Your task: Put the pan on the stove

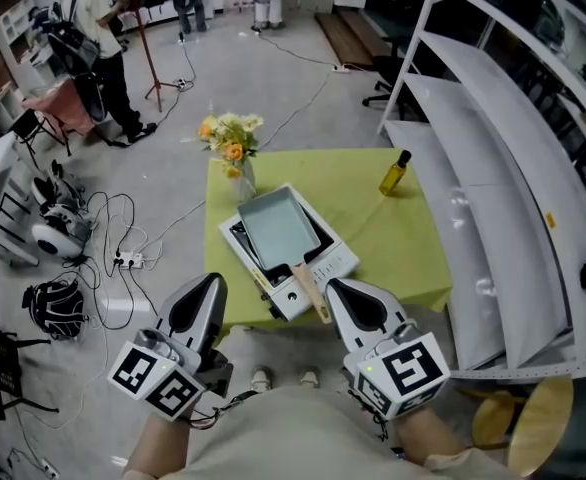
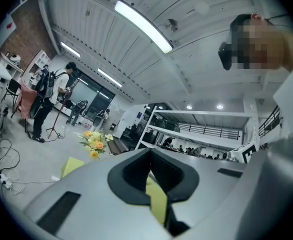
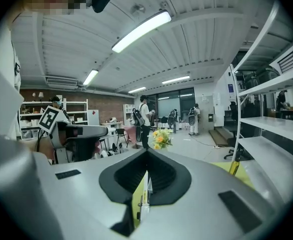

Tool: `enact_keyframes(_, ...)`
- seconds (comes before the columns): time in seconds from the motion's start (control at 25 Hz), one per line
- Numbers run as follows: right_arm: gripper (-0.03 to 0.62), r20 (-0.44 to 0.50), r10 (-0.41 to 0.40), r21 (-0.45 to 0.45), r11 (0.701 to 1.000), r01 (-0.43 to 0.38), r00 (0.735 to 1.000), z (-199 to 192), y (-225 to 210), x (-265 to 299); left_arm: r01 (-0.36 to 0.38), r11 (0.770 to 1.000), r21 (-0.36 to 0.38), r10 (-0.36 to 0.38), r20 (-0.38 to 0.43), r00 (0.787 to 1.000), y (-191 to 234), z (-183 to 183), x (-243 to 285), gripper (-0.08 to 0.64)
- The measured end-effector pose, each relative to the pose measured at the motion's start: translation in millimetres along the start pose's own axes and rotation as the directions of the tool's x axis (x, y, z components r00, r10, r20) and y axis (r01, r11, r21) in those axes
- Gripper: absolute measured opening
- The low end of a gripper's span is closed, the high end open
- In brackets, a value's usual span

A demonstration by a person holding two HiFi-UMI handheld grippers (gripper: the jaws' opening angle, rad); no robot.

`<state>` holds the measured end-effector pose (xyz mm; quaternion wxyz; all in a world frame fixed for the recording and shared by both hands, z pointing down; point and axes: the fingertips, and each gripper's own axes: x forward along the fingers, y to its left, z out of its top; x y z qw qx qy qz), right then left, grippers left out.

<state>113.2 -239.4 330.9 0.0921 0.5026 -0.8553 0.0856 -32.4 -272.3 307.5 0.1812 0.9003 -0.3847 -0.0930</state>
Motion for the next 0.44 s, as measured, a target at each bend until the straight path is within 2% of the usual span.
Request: enact_keyframes(0.44,0.006,-0.003,-0.011,0.007,1.000,0.011,1.000,3.8,-3.3,0.3,-0.013,1.000,0.020,0.013,-0.006,1.000,2.7,3.7,-1.9,0.003)
